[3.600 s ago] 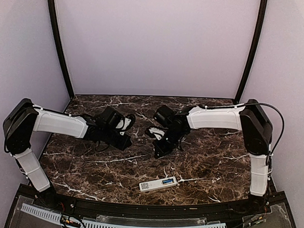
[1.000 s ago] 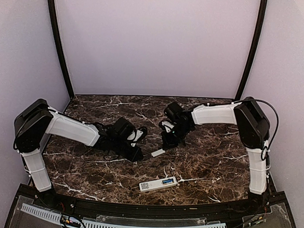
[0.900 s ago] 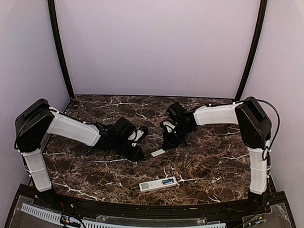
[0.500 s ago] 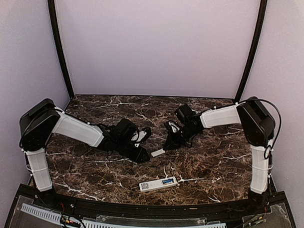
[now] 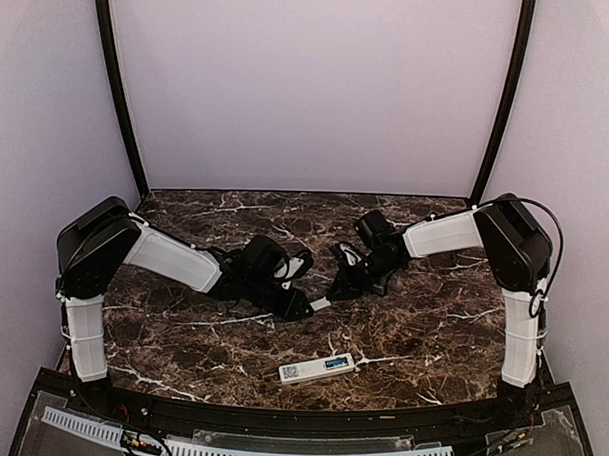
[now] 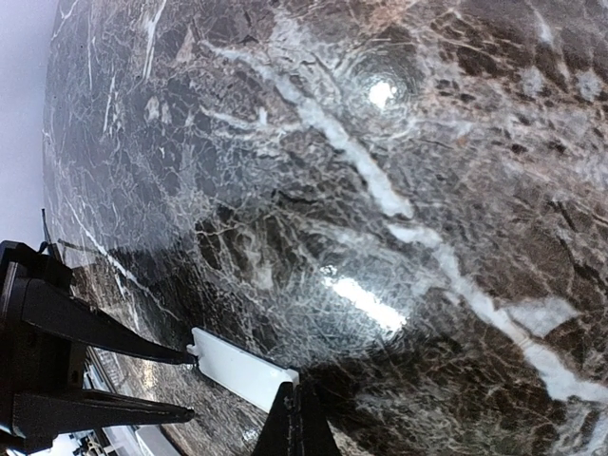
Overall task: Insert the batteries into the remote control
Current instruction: Adjust the battery cover at the center of the board.
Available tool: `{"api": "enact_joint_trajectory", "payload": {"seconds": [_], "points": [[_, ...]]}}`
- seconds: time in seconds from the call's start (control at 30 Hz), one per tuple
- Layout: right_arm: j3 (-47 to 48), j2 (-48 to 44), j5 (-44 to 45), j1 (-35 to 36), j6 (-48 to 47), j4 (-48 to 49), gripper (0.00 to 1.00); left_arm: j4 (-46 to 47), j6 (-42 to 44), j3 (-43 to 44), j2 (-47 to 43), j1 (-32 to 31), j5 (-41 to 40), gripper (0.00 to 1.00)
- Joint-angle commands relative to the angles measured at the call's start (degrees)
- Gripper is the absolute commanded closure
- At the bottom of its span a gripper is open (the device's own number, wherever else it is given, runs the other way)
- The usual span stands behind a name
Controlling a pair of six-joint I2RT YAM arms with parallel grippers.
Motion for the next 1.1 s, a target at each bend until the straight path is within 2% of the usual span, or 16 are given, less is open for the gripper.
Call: {"api": "enact_joint_trajectory", "payload": {"seconds": [0.0, 0.2, 0.5, 0.73, 0.83, 1.07], "points": [[-3.2, 2.5, 4.2, 0.2, 0.4, -5.6, 1.00, -3.0, 0.0, 0.8, 1.8, -0.2, -0.2, 0.80], [-3.1, 2.0, 3.7, 0.5, 0.9, -5.2, 1.00, -3.2, -0.2, 0.9, 1.9, -0.3, 0.3, 0.87], [-2.9, 1.0, 4.4, 0.8, 1.2, -5.9, 1.00, -6.6, 0.3, 1.1, -0.7, 0.7, -2.4, 0.86], [-4.0, -0.9, 3.9, 2.4, 4.3, -3.9, 1.00, -4.3, -5.7, -3.7, -6.4, 1.2, -4.1, 0.77], [-4.0, -1.0, 3.8, 3.2, 5.5, -3.4, 1.00, -2.5, -9.2, -5.0, -6.1, 1.2, -3.6, 0.72], [-6.2, -1.0, 2.5, 3.9, 7.9, -0.5, 0.93, 1.1, -11.5, -5.8, -3.4, 1.2, -2.5, 0.69]]}}
